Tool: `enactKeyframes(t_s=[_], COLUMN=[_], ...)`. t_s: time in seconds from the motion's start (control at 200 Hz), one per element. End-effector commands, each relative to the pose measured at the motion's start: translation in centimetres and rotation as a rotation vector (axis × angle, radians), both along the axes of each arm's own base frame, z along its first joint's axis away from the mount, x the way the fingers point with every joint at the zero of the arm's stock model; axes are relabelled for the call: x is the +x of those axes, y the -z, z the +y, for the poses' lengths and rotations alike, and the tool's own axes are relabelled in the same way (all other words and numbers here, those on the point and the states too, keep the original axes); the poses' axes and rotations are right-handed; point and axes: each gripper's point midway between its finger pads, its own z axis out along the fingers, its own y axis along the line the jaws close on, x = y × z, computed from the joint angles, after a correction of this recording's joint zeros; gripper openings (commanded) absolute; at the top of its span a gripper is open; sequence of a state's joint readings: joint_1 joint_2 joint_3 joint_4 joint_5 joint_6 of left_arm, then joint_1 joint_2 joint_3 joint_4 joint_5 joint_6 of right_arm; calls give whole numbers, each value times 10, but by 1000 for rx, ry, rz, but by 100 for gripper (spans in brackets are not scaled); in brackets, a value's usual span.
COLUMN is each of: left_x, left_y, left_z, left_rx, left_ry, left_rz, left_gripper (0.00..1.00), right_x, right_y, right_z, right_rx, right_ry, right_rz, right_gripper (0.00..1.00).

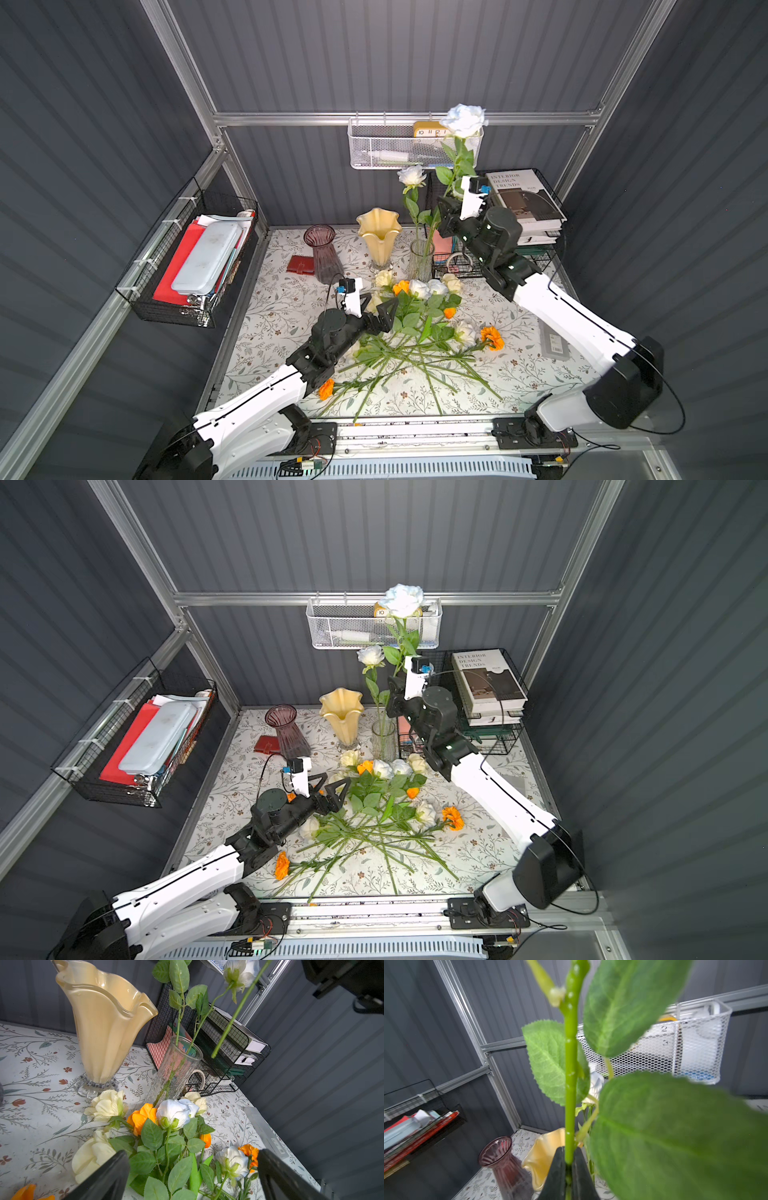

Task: Arrange the flowers in different vases according to their colors
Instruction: Insert the flower into the vase.

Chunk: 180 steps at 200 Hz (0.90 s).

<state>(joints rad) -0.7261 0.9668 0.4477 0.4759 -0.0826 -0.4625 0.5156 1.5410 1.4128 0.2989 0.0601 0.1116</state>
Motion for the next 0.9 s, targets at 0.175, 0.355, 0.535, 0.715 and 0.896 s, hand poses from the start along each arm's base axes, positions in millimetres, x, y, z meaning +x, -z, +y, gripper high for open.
enactKeyframes(t_s=[0.175, 0.355, 0.535, 0.715, 0.896], left_x=[-2, 1, 5, 3, 3], left_y=[6, 9, 7, -5, -12], left_z=[1, 2, 6, 12, 12], left_rx=[-4, 5, 3, -26, -19], left_ry=[6, -15, -46, -63, -65], left_rz=[-2, 2, 11, -4, 8], left_gripper=[99, 99, 99, 99, 99], right_x=[51, 50, 29, -15, -84], right_y=[28, 67, 72, 73, 106], right_z=[4, 11, 8, 1, 4], right_rx=[-64, -67, -97, -109, -114], right_ry=[52, 19, -23, -80, -222], right_rz=[-31, -24, 5, 37, 172], right_gripper=[0, 20, 59, 73, 73])
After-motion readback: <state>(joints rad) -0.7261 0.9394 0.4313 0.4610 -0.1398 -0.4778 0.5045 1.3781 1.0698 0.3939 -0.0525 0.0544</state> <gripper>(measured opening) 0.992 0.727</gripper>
